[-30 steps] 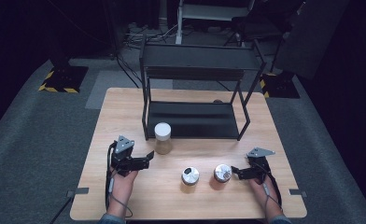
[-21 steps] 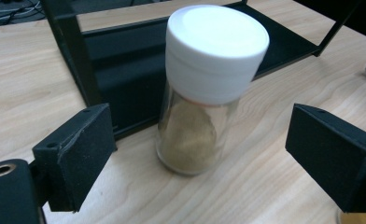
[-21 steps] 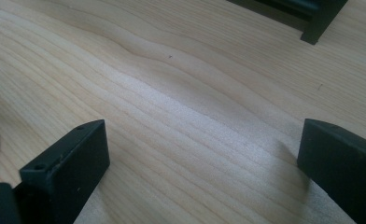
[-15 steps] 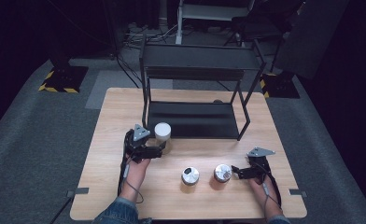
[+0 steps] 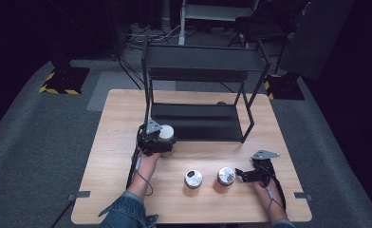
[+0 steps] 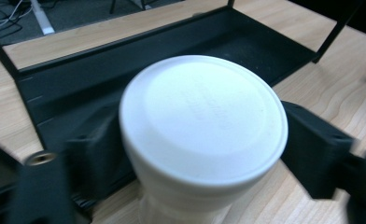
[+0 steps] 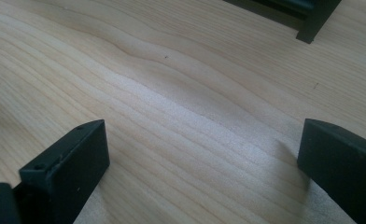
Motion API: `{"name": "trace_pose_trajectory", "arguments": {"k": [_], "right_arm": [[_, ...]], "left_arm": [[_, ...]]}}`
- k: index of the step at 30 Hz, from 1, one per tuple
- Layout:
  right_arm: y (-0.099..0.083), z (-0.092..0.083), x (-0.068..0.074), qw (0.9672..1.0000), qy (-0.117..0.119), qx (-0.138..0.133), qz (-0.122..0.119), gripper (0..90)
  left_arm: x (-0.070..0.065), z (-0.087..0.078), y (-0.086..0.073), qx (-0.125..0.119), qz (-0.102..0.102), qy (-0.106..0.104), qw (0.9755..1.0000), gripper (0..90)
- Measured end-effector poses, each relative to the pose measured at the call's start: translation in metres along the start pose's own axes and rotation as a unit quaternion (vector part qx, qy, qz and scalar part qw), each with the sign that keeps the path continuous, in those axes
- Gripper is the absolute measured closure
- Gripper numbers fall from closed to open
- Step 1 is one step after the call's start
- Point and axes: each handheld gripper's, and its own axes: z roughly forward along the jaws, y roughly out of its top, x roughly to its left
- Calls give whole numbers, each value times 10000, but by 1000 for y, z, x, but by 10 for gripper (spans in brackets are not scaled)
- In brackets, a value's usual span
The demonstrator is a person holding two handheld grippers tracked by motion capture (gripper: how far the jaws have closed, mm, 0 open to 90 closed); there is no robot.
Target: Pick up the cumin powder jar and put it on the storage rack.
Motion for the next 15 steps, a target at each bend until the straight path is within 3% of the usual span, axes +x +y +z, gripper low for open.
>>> {"name": "trace_pose_trajectory", "arguments": {"k": [2, 4, 8, 15], "right_arm": [[0, 0, 0, 10000, 0, 0, 0, 17], [0, 0, 0, 10000, 0, 0, 0, 17], [0, 0, 0, 10000, -1, 1, 0, 17], [0, 0, 0, 10000, -2, 0, 1, 17]], "left_arm": [[-3, 1, 1, 14, 94, 72, 9999, 284], [-3, 0, 3, 47, 92, 95, 9999, 330], [-7, -1, 9, 155, 97, 158, 9997, 334], [-5, -2, 28, 175, 118, 27, 9998, 335]]}}
